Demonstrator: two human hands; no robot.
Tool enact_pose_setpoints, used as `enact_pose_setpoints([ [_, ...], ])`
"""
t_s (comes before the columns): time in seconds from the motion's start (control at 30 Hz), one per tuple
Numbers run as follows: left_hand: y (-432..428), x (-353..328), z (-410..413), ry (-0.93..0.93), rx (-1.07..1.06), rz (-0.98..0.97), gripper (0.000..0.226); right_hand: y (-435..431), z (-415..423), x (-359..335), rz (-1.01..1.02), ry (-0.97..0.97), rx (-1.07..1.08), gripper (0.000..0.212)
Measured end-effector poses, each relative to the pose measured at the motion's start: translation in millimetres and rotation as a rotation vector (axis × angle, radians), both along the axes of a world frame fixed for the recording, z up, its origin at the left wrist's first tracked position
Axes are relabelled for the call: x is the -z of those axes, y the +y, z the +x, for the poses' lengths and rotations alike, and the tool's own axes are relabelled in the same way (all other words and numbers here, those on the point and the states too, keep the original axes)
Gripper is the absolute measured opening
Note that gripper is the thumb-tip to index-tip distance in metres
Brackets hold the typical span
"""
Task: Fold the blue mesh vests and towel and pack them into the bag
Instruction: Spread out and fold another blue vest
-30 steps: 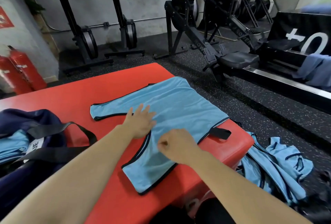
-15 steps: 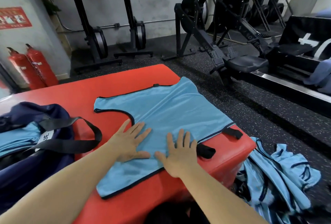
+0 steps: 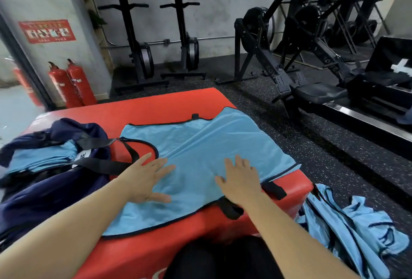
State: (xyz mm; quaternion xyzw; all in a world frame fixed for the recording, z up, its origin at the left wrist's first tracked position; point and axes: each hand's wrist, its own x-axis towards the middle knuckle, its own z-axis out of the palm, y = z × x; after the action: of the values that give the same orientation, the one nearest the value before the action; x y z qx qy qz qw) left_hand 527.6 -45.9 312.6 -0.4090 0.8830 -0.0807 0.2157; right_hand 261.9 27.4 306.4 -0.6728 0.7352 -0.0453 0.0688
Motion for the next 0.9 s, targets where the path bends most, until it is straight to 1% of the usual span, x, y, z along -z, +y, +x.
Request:
enact_pose_setpoints([
  [0.07, 17.4, 10.7, -15.8, 0.099, -0.06, 0.027, 0.135, 0.9, -21.8, 10.4, 0.213, 0.025, 0.032, 0.075],
  [0.13, 33.9, 22.9, -30.2, 0.149, -0.154, 0.11, 0.13, 4.1, -26.8, 21.1, 0.378, 0.055, 0.038, 0.076],
  [0.2, 37.1, 26.3, -36.1, 0.151, -0.247, 0.139, 0.114, 1.4, -20.2, 21.1, 0.411, 0.096, 0.059, 0.076],
  [0.27, 36.4, 16.9, -37.5, 0.073, -0.246, 0.124, 0.104, -9.1, -10.9, 12.5, 0.432, 0.127, 0.099, 0.075],
  [0.3, 37.1, 9.9, -37.5, 0.032, -0.22, 0.112, 0.103, -13.9, -5.8, 6.6, 0.442, 0.15, 0.102, 0.071],
  [0.37, 38.5, 0.1, -33.8, 0.02, -0.178, 0.062, 0.098, -19.9, 5.1, 0.4, 0.425, 0.216, 0.08, 0.058],
  [0.43, 42.6, -5.1, -22.4, 0.049, -0.198, -0.007, 0.089, -22.0, 20.3, -0.2, 0.349, 0.236, 0.028, 0.051],
  [0.47, 46.1, -6.9, -13.6, 0.044, -0.233, -0.038, 0.085, -21.4, 30.0, -0.5, 0.302, 0.224, -0.007, 0.053],
  [0.57, 58.1, -16.6, 17.8, 0.042, -0.352, -0.117, 0.077, -20.3, 68.8, -5.1, 0.18, 0.126, -0.133, 0.07],
  [0.7, 68.4, -40.9, 68.2, 0.178, -0.471, -0.213, 0.067, -28.6, 134.8, -16.8, 0.127, -0.159, -0.275, 0.08],
  [0.77, 72.8, -52.0, 100.0, 0.252, -0.536, -0.262, 0.062, -31.1, 169.6, -22.6, 0.124, -0.26, -0.343, 0.084],
  [0.83, 77.9, -57.6, 134.4, 0.288, -0.612, -0.286, 0.058, -32.8, 202.4, -24.4, 0.127, -0.29, -0.403, 0.088],
  [0.9, 84.4, -59.5, 167.4, 0.314, -0.698, -0.287, 0.056, -34.5, 230.8, -22.2, 0.154, -0.24, -0.461, 0.094],
])
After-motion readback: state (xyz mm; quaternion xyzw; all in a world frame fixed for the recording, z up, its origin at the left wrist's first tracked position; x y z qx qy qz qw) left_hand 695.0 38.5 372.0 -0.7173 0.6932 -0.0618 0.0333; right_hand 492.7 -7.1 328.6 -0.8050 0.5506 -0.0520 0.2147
